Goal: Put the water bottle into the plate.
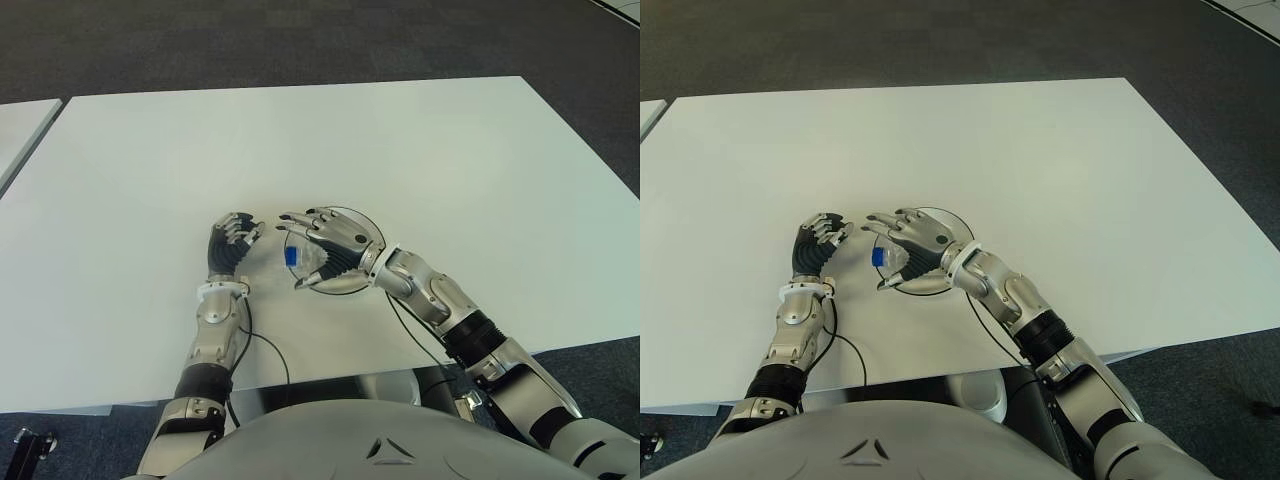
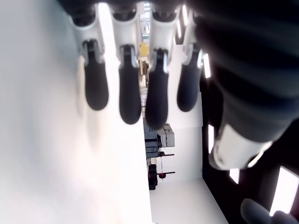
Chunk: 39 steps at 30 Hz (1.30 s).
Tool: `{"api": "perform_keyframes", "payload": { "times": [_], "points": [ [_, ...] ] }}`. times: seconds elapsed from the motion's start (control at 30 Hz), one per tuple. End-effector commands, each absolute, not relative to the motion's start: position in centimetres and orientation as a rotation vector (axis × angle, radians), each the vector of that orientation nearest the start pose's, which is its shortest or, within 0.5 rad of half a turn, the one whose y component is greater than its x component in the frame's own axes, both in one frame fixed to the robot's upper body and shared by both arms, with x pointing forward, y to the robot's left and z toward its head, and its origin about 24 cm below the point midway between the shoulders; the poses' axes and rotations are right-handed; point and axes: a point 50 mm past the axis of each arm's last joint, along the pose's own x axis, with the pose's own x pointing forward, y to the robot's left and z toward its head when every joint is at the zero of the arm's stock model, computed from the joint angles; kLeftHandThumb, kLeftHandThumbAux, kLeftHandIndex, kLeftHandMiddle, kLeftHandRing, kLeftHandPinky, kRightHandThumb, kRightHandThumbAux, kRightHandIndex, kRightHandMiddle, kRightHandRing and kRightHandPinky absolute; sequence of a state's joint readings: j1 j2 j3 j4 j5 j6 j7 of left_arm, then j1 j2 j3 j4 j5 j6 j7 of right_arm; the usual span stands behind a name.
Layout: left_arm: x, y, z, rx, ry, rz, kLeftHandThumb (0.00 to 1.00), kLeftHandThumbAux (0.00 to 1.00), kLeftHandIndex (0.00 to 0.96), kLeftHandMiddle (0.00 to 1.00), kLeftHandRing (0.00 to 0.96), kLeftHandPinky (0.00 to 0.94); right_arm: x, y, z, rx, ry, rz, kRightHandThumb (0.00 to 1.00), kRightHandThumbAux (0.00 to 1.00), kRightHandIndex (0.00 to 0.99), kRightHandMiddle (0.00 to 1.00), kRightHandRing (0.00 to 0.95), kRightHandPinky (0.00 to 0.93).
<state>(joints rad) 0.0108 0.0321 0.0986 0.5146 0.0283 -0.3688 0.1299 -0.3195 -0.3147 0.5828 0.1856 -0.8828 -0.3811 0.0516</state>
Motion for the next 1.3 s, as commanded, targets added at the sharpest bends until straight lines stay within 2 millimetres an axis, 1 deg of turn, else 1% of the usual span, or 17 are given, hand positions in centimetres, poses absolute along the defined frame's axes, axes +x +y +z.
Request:
{"api": "perform_keyframes", "payload": {
  "times": [0.03,0.27,0.5,0.63,0.9,1.07,1.23,1.3],
  "points": [
    [20.4,18.6,-6.8,0.039,0.316,0.227,0.71,0.717,0.433,0.532,0.505,0.49,25.4,-4.6,4.9,-1.247,-0.574,0.818,0.048,0.409,0.0,0.0,0.0,0.0],
    [20.4,18.5,-6.8,0.017,0.302,0.24,0.71,0.716,0.433,0.539,0.513,0.502,25.4,-4.6,4.8,-1.272,-0.575,0.798,0.064,0.402,0.0,0.0,0.0,0.0],
    [20.5,18.5,-6.8,0.01,0.298,0.247,0.711,0.716,0.434,0.549,0.522,0.504,25.4,-4.7,4.7,-1.251,-0.578,0.766,0.045,0.405,0.0,0.0,0.0,0.0],
    [20.5,18.5,-6.8,0.013,0.299,0.25,0.71,0.716,0.434,0.549,0.521,0.502,25.5,-4.9,4.8,-1.223,-0.603,0.722,0.014,0.419,0.0,0.0,0.0,0.0],
    [20.5,18.5,-6.8,0.021,0.296,0.248,0.709,0.716,0.434,0.547,0.519,0.501,25.6,-5.5,5.0,-1.19,-0.628,0.624,0.0,0.464,0.0,0.0,0.0,0.0],
    [20.5,18.4,-6.7,0.026,0.298,0.249,0.71,0.715,0.435,0.569,0.535,0.51,25.8,-6.5,5.1,-1.154,-0.643,0.52,0.0,0.535,0.0,0.0,0.0,0.0],
    [20.5,18.4,-6.7,0.035,0.285,0.245,0.71,0.716,0.435,0.572,0.537,0.498,26.3,-8.1,5.4,-1.063,-0.651,0.377,0.0,0.608,0.0,0.0,0.0,0.0],
    [20.5,18.4,-6.7,0.038,0.283,0.242,0.71,0.716,0.435,0.573,0.537,0.491,26.3,-8.5,5.6,-1.034,-0.651,0.336,0.034,0.649,0.0,0.0,0.0,0.0]
  ]
}}
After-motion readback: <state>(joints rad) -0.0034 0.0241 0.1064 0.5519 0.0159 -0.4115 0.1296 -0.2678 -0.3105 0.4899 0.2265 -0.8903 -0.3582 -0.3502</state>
